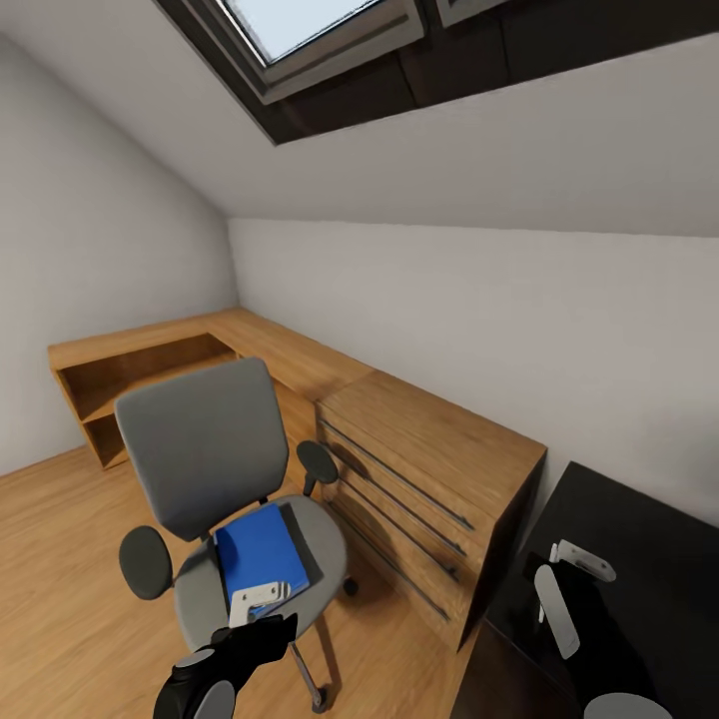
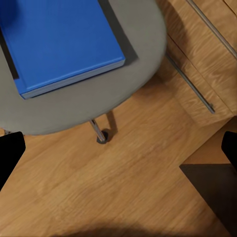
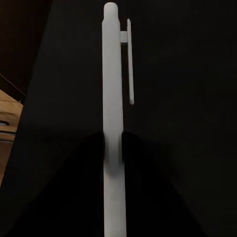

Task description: In the bedroom, organize the workspace by keeping the computer under the desk, ensuring the monitor is on the desk, placing the keyboard on the desk next to the monitor, placing the mouse on the desk next to the keyboard, moving the folder from the swivel chair onto the desk next to the mouse, stacking the notebook on top of the folder with the pen on top of the notebook, and positioning the swivel chair next to the desk.

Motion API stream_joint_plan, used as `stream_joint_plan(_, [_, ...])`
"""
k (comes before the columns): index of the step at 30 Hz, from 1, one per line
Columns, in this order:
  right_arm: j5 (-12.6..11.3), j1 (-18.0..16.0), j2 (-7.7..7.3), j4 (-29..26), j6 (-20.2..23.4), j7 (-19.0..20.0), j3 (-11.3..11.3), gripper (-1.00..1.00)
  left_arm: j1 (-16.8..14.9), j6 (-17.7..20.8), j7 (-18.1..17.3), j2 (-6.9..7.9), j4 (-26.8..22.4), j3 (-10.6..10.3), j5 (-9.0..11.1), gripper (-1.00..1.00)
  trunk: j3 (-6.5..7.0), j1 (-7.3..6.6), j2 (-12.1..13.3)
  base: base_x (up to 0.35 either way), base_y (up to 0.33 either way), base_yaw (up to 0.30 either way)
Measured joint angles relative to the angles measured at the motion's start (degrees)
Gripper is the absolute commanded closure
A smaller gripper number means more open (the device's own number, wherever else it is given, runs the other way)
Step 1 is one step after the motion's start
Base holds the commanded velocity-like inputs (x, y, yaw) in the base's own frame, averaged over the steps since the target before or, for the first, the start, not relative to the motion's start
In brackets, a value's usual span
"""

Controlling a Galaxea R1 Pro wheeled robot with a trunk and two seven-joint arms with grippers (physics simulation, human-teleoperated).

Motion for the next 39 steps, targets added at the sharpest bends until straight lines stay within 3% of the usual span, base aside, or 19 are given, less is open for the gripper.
stream_joint_plan(4, [0.11,0.00,0.00,0.01,0.00,-0.05,0.01,1.00,0.00,0.00,0.00,0.01,0.00,0.00,0.00,-1.00,-0.19,0.23,-0.42,0.000,0.000,0.000])
stream_joint_plan(5, [0.13,0.00,0.00,0.01,0.00,-0.06,0.01,-1.00,0.00,0.00,0.00,0.01,0.00,0.00,0.00,-1.00,-0.19,0.23,-0.42,0.000,0.000,0.000])
stream_joint_plan(23, [0.10,0.00,0.09,-0.71,-0.05,-0.10,0.12,-1.00,0.00,0.09,-0.09,0.10,0.00,0.09,0.07,-1.00,-0.18,0.23,-0.42,0.000,0.000,0.000])
stream_joint_plan(26, [0.13,0.06,0.39,-5.53,-0.04,-0.18,0.25,-1.00,0.00,0.09,-0.09,0.11,0.01,0.09,0.06,-1.00,-0.18,0.22,-0.42,0.000,0.000,0.000])
stream_joint_plan(29, [-0.06,0.37,1.40,-11.66,0.16,-0.14,0.35,-1.00,0.00,0.09,-0.09,0.11,0.00,0.09,0.07,-1.00,-0.18,0.22,-0.42,0.000,0.000,0.000])
stream_joint_plan(34, [-0.05,0.52,4.24,-13.96,0.64,-0.26,0.62,-1.00,0.00,0.09,-0.10,0.11,0.05,0.09,0.09,-1.00,-0.18,0.23,-0.42,0.000,0.000,0.039])
stream_joint_plan(36, [0.28,0.52,5.38,-14.03,0.55,-0.65,2.05,-1.00,0.01,0.08,-0.13,0.11,0.06,0.11,0.10,-1.00,-0.18,0.23,-0.42,0.000,0.000,0.213])
stream_joint_plan(39, [0.67,0.52,5.80,-13.77,0.37,-1.62,4.49,-1.00,0.01,0.08,-0.15,0.16,0.13,0.15,0.10,-1.00,-0.19,0.23,-0.42,0.000,0.000,0.250])
